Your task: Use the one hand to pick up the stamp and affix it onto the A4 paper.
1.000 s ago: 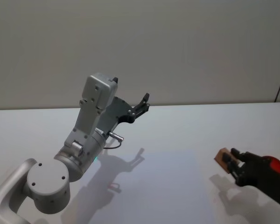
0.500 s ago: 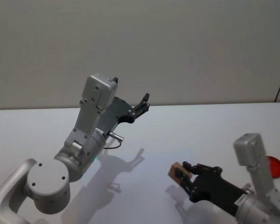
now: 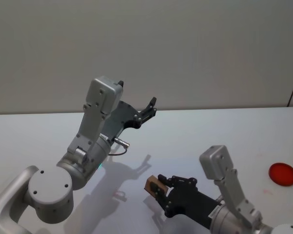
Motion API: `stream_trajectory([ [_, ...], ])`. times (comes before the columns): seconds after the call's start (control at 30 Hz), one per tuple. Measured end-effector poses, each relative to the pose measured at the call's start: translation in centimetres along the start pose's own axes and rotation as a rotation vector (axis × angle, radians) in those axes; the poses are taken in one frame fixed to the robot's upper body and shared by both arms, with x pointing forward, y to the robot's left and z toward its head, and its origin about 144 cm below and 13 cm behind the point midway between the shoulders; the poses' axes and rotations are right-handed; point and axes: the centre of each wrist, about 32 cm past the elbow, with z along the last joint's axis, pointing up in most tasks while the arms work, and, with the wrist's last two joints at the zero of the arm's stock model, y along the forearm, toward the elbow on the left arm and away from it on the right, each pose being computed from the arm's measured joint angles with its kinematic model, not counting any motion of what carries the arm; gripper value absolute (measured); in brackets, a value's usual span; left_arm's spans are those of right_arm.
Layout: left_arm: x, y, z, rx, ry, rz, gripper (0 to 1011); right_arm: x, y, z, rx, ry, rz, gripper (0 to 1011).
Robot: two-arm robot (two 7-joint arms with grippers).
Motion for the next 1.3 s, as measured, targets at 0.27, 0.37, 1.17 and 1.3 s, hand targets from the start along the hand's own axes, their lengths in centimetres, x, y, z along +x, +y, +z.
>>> stream_trajectory([
  [0.27,0.0,0.0,0.0,0.000,0.000,0.000,1001,-0.6,1.1,-0.3,-0.012,-0.023,0.014,223],
  [0.37,0.0,0.0,0.0,0.000,0.000,0.000,1001,-0.7,1.3,-0.4,-0.017,-0.032,0.019,223],
  [1.17,0.0,0.0,0.0,0.000,0.000,0.000,1001,0.1,1.5,-1.2,-0.052,-0.141,0.115,223],
  [1.3,0.0,0.0,0.0,0.000,0.000,0.000,1001,0.2,1.5,-1.5,-0.058,-0.153,0.122,223],
])
